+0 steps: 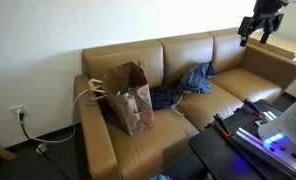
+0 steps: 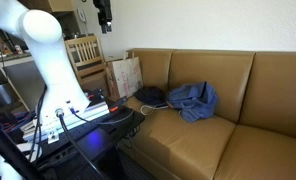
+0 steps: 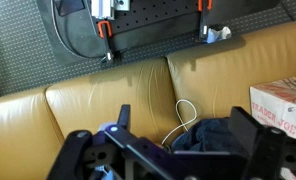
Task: Spread the pair of jeans out on the couch
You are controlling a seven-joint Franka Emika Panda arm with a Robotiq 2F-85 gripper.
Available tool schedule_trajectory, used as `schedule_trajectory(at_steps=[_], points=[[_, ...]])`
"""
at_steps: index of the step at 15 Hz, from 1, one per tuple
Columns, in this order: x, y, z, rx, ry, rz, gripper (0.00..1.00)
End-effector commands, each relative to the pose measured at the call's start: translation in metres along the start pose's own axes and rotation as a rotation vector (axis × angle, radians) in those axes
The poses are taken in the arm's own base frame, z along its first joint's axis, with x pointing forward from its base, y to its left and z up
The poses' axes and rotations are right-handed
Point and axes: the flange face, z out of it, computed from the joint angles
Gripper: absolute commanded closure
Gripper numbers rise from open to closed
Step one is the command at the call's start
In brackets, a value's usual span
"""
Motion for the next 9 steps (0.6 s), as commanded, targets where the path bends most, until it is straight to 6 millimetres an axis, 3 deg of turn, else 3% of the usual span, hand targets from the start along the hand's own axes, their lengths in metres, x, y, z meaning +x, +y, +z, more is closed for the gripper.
schedule_trajectory(at_steps=[1,5,7,9], points=[[0.0,0.0,0.0,0.0,-0.001,0.0,0.0],[0.0,0.0,0.0,0.0,-0.001,0.0,0.0],[0.002,-0.011,0.012,-0.09,0.019,0.052,0.0],[0.016,0.006,0.016,-0.11,0.017,0.174,0.0]])
